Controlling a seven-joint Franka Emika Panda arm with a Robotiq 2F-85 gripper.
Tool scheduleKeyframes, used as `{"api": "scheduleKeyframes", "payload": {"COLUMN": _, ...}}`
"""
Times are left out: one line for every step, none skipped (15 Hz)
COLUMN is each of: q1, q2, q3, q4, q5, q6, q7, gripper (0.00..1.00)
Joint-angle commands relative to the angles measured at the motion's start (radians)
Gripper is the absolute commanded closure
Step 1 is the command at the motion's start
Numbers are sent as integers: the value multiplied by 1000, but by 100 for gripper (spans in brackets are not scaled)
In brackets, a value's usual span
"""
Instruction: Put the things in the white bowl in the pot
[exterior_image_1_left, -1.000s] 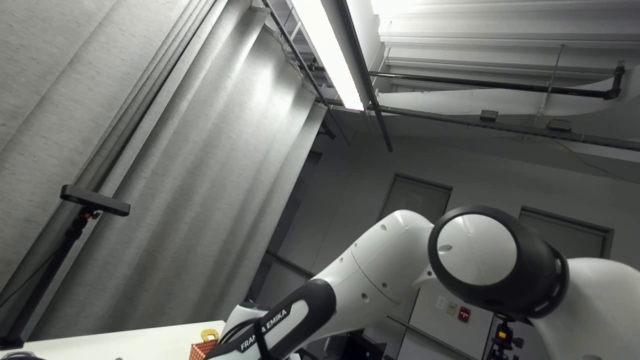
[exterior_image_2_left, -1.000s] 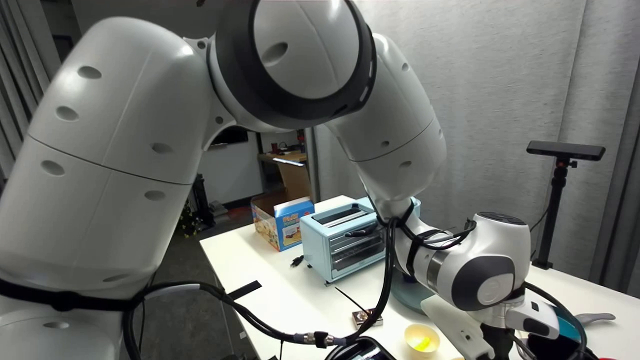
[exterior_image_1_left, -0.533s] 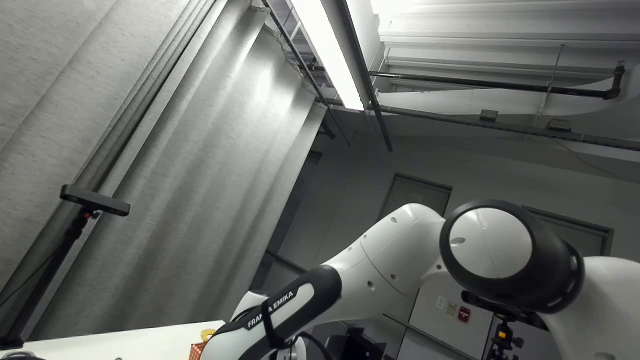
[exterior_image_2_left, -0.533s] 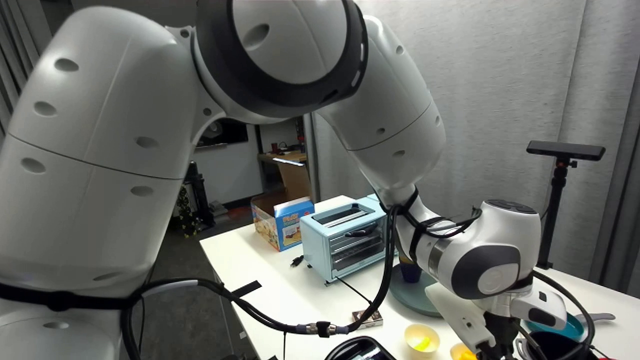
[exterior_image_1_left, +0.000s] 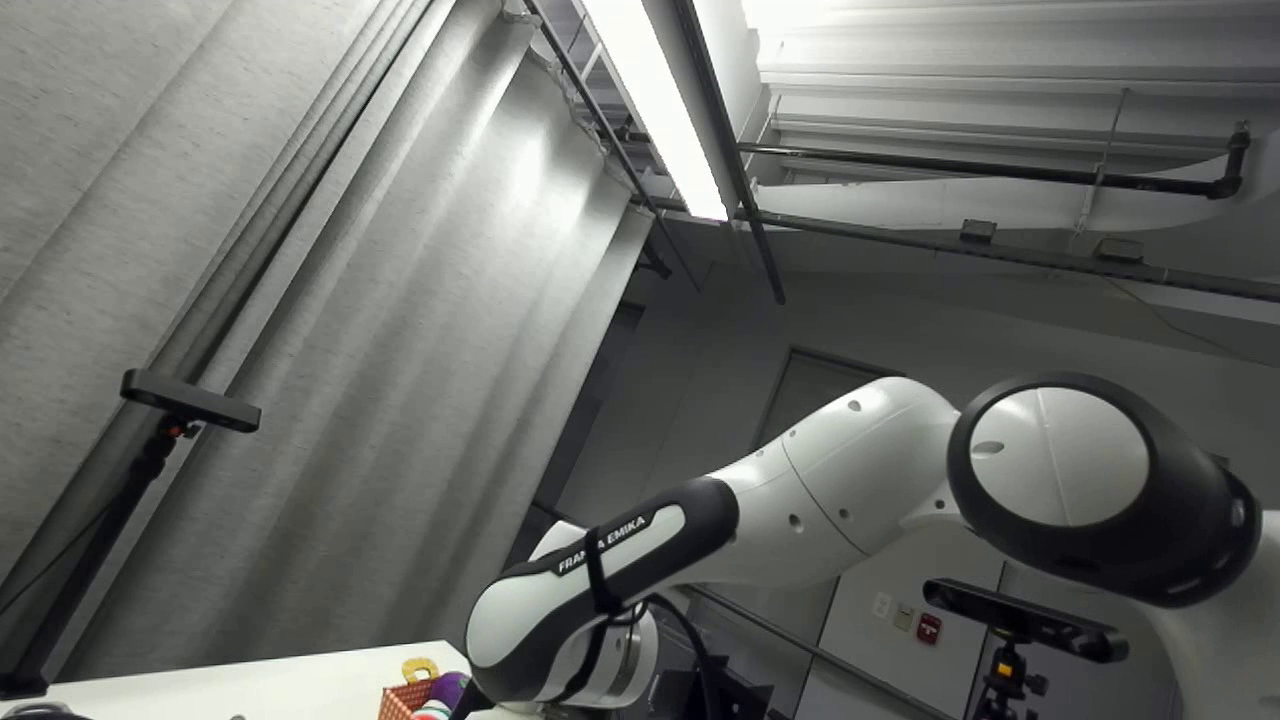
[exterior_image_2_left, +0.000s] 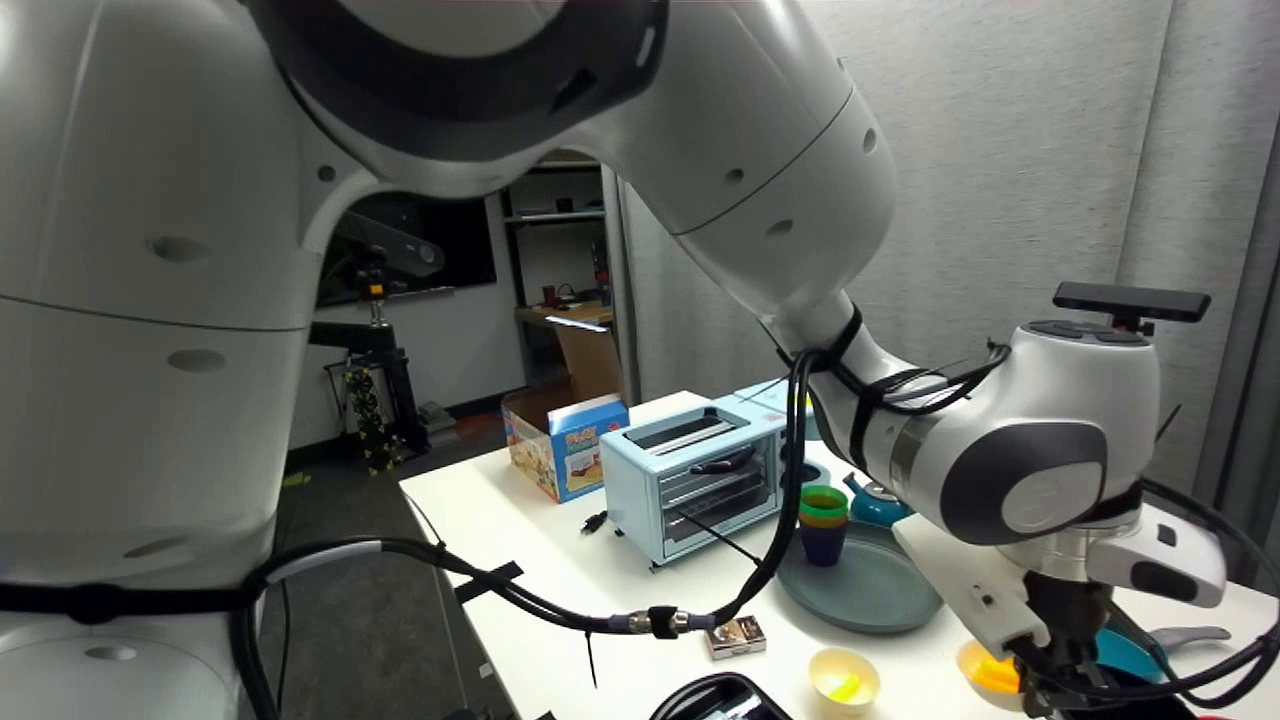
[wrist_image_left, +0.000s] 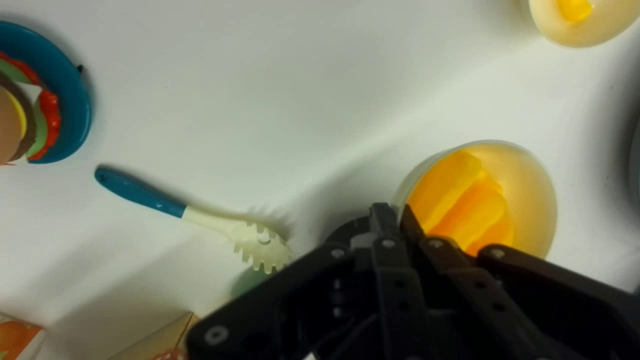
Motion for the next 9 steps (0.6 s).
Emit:
{"api": "scheduleKeyframes", "payload": {"q1": -32, "q2": -51, "q3": -27, "q4": 7, "q5": 23, "q6": -42, "q7": 7, "gripper": 99}}
{"api": "scheduleKeyframes", "payload": {"q1": -40, "q2": -52, "q3": -35, "q4": 18, "q5": 23, "q6": -47, "q7": 8, "gripper": 99}}
{"api": "scheduleKeyframes", "payload": {"q1": -48, "q2": -52, "q3": -42, "q4": 29, "q5": 25, "q6": -52, "q7": 9, "gripper": 99}}
{"api": "scheduleKeyframes", "payload": {"q1": -56, "q2": -52, "q3": -47, "q4": 40, "q5": 25, "q6": -60, "q7": 9, "gripper": 99}}
{"api": "scheduleKeyframes", "payload": {"q1": -61, "q2": -50, "q3": -53, "q4": 53, "q5": 22, "q6": -67, "q7": 10, "gripper": 99}}
{"api": "scheduleKeyframes", "payload": {"q1": -65, "q2": -42, "q3": -59, "q4": 72, "q5": 17, "q6": -75, "q7": 12, "gripper": 99}}
{"api": "scheduleKeyframes", "payload": {"q1": -72, "q2": -41, "q3": -61, "q4": 86, "q5": 22, "q6": -88, "q7": 12, "gripper": 99}}
{"api": "scheduleKeyframes", "payload": {"q1": -78, "q2": -44, "q3": -61, "q4": 95, "q5": 26, "q6": -100, "q7": 3, "gripper": 99}}
{"api": "scheduleKeyframes", "payload": {"q1": -78, "q2": -42, "q3": -68, "q4": 109, "q5": 12, "q6": -109, "q7": 7, "gripper": 99}}
